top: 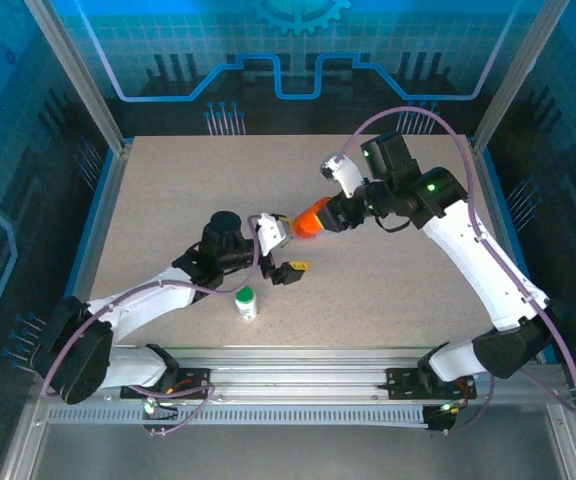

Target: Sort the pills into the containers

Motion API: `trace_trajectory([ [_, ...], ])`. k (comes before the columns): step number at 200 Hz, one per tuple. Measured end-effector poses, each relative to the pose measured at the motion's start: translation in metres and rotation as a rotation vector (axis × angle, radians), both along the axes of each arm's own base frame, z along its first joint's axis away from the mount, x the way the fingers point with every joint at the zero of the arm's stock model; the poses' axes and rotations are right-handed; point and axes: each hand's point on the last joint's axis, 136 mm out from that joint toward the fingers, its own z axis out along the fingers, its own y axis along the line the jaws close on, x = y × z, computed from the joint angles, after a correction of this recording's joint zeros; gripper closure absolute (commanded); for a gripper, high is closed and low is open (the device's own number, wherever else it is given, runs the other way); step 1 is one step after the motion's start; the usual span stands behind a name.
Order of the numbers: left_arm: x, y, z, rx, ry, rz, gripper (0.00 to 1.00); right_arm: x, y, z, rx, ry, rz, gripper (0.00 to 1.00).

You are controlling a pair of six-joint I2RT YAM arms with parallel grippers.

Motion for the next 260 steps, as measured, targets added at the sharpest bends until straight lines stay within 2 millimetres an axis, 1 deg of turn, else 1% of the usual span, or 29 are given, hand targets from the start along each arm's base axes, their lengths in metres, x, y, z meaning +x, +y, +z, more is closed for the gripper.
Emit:
trace_trajectory([
  [36, 0.015, 0.001, -0.001, -0.018, -0.01, 0.018, 0.06, -0.002, 0.009, -0.004, 0.026, 0.039, 0.036, 0.55],
  [81, 0.012, -0.01, 0.002, -0.054, -0.017, -0.056, 0.1, -0.003, 0.018, -0.012, 0.051, 0.101, 0.057, 0.55],
  [120, 0.012, -0.014, 0.006, -0.068, -0.011, -0.081, 0.15, 0.002, 0.023, -0.018, 0.049, 0.127, 0.061, 0.55],
  [142, 0.012, -0.015, 0.009, -0.072, -0.018, -0.086, 0.2, 0.001, 0.025, -0.019, 0.051, 0.14, 0.068, 0.55],
  [167, 0.012, -0.015, 0.008, -0.068, -0.016, -0.088, 0.27, 0.0, 0.025, -0.019, 0.052, 0.148, 0.071, 0.56],
  [172, 0.012, -0.015, 0.008, -0.066, -0.017, -0.088, 0.3, -0.001, 0.025, -0.02, 0.051, 0.151, 0.072, 0.56],
  [182, 0.012, -0.015, 0.008, -0.062, -0.024, -0.09, 0.33, -0.002, 0.024, -0.019, 0.05, 0.156, 0.074, 0.56],
  [199, 0.011, -0.015, 0.007, -0.059, -0.033, -0.096, 0.34, -0.004, 0.023, -0.017, 0.047, 0.156, 0.079, 0.56],
  [234, 0.011, -0.015, 0.009, -0.054, -0.058, -0.104, 0.4, -0.007, 0.021, -0.009, 0.045, 0.146, 0.087, 0.56],
  [260, 0.011, -0.015, 0.009, -0.053, -0.062, -0.104, 0.46, -0.009, 0.021, -0.007, 0.041, 0.148, 0.094, 0.57],
])
